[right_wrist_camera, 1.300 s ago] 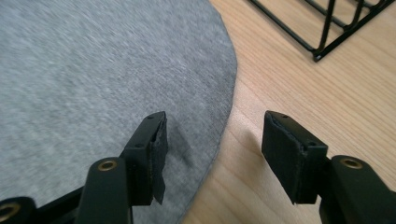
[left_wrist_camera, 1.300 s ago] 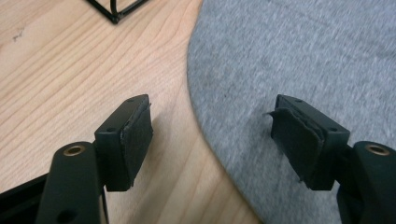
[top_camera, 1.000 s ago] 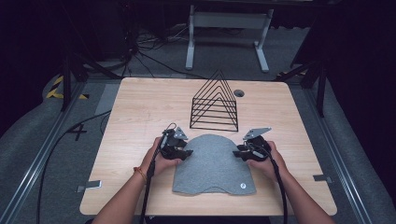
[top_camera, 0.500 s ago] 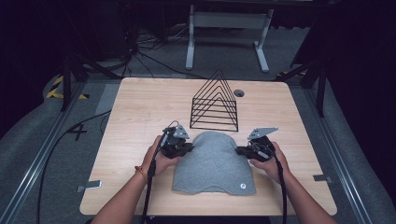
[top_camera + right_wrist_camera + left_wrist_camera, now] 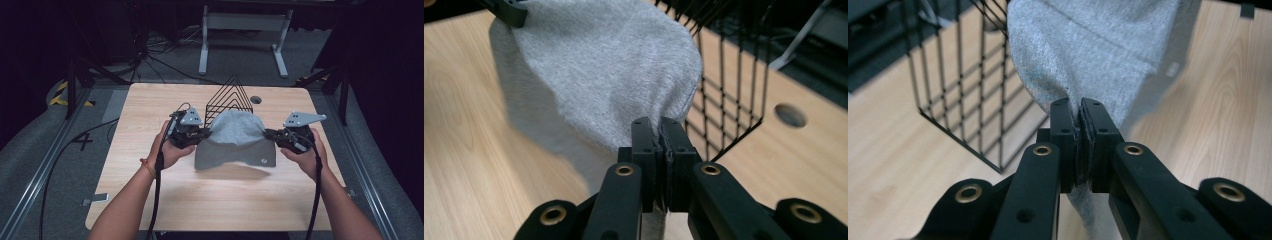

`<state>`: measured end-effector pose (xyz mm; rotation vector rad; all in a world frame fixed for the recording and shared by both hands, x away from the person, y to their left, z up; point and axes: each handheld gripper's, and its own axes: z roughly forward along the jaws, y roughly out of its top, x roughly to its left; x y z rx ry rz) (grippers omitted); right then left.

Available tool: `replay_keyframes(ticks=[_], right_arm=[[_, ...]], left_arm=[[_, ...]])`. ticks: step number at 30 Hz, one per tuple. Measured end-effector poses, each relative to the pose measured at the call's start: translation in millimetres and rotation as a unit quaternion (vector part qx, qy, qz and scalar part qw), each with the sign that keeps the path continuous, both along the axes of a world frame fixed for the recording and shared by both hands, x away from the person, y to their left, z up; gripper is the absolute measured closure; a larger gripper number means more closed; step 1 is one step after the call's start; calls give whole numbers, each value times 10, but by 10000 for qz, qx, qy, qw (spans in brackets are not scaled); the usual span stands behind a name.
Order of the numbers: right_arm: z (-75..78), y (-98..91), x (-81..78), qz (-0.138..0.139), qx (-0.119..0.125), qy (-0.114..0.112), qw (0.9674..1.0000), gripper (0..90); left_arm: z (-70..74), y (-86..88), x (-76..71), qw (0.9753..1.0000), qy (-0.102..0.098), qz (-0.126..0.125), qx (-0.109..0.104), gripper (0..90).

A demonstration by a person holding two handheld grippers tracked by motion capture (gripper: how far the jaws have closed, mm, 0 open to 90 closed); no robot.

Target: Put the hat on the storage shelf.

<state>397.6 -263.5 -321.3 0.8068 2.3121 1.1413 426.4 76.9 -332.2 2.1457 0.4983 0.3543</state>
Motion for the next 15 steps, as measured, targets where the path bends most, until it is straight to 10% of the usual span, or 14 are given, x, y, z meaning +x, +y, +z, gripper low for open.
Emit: replay_keyframes(ticks=[15], right_arm=[[807, 29, 112, -122, 299, -716, 9969, 866]], left_arm=[[847, 1, 116, 9964, -799, 105, -274, 855]])
